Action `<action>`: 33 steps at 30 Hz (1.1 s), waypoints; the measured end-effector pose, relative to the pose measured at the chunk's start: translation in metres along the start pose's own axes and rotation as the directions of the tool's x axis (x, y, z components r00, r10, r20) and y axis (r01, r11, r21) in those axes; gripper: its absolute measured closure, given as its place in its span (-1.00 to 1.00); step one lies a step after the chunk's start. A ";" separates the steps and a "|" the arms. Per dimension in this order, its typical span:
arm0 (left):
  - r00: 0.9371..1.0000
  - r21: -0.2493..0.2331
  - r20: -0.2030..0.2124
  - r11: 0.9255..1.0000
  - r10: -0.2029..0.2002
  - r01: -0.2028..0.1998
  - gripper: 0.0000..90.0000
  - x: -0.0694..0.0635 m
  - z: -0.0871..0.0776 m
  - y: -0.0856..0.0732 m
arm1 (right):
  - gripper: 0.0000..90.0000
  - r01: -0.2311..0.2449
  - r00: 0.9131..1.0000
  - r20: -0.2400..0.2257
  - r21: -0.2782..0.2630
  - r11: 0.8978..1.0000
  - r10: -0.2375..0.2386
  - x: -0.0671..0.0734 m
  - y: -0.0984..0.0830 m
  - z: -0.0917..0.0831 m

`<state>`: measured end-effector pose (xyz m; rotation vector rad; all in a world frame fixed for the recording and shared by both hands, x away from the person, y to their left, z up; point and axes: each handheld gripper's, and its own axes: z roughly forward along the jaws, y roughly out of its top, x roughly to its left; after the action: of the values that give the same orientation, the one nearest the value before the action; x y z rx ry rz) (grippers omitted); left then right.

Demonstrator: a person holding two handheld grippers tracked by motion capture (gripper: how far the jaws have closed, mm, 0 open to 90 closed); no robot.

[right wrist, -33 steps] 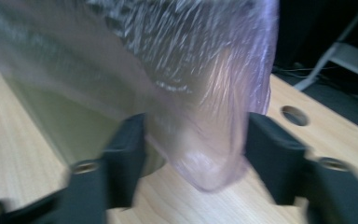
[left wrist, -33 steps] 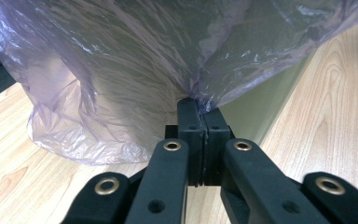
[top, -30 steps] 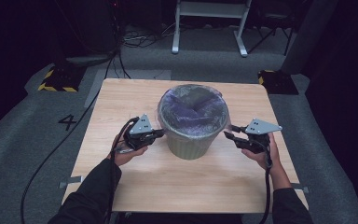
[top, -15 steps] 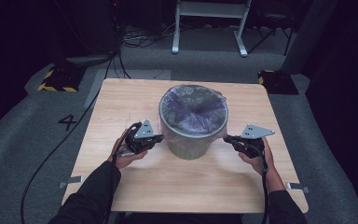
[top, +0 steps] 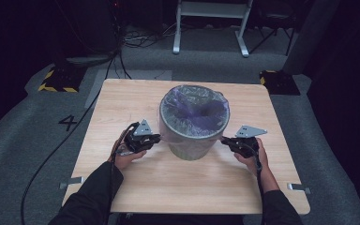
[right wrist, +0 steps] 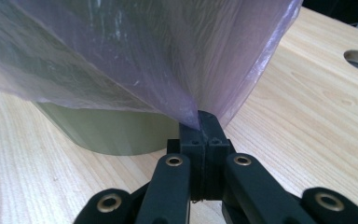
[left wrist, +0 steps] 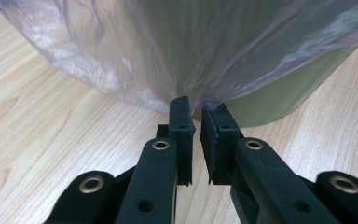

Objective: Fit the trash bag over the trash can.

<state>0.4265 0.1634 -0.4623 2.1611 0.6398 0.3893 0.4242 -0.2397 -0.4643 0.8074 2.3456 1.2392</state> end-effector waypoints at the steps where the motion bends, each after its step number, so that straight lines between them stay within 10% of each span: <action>1: 1.000 -0.003 -0.008 1.000 -0.003 0.003 0.80 0.001 -0.001 -0.002 | 1.00 -0.001 1.000 0.002 0.005 1.000 0.001 -0.001 -0.001 0.001; 5: 0.999 -0.006 -0.020 0.999 -0.031 0.031 0.76 0.006 -0.001 -0.007 | 1.00 -0.037 0.999 0.017 0.000 0.999 0.037 -0.003 -0.002 0.004; 12: 0.999 -0.002 -0.026 0.999 -0.034 0.034 0.12 0.001 -0.015 -0.017 | 0.79 -0.046 0.999 0.028 0.014 0.999 0.045 -0.002 -0.006 0.004; 20: 0.997 0.020 -0.020 0.997 -0.073 0.074 -0.60 -0.009 -0.036 -0.039 | -0.04 -0.078 0.996 0.034 0.019 0.997 0.077 -0.008 -0.013 -0.016; 33: 0.997 0.102 -0.033 0.992 -0.068 0.071 -0.65 -0.032 -0.047 -0.066 | -0.50 -0.081 0.992 0.091 -0.033 0.996 0.083 0.001 -0.012 -0.050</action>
<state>0.3579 0.2098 -0.4877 2.2275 0.7648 0.3581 0.3921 -0.2757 -0.4470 0.9391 2.2367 1.2390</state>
